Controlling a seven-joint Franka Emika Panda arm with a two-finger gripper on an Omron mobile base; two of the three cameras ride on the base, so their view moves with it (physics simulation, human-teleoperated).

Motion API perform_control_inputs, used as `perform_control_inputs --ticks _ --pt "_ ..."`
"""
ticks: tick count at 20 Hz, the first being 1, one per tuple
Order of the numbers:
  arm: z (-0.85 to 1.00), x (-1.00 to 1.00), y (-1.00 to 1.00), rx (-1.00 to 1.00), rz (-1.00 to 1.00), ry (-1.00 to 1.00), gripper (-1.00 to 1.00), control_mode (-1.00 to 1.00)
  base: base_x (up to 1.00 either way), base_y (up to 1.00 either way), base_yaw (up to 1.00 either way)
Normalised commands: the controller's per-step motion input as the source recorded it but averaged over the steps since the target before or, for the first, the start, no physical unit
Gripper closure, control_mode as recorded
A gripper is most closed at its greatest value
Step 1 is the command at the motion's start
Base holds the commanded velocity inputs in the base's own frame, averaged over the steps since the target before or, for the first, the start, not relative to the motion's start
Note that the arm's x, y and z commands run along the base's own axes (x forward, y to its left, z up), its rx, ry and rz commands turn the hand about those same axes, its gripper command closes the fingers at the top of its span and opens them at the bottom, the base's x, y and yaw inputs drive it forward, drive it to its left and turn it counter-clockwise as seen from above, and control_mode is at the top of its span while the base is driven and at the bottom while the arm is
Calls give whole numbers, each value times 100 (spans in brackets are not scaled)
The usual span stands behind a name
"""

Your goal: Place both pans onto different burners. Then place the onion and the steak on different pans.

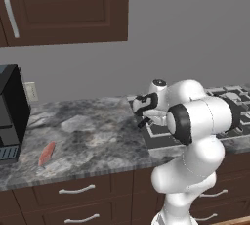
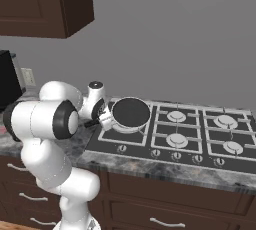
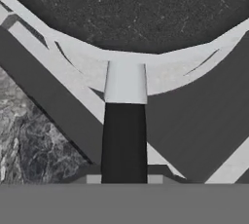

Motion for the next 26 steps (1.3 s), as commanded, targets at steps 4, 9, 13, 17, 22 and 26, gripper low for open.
perform_control_inputs --ticks 4,9,13,17,22,26 --pt "-41 0 14 17 0 8 100 -100 0 0 0" --pt "-20 0 7 12 1 7 100 -100 0 0 0" --pt "0 0 8 6 0 1 -100 -100 0 0 0" --pt "16 -18 1 0 0 0 -100 -100 0 0 0" --pt "23 -34 0 0 1 0 -100 -100 0 0 0" --pt "53 -43 0 0 1 -2 -100 -100 0 0 0"
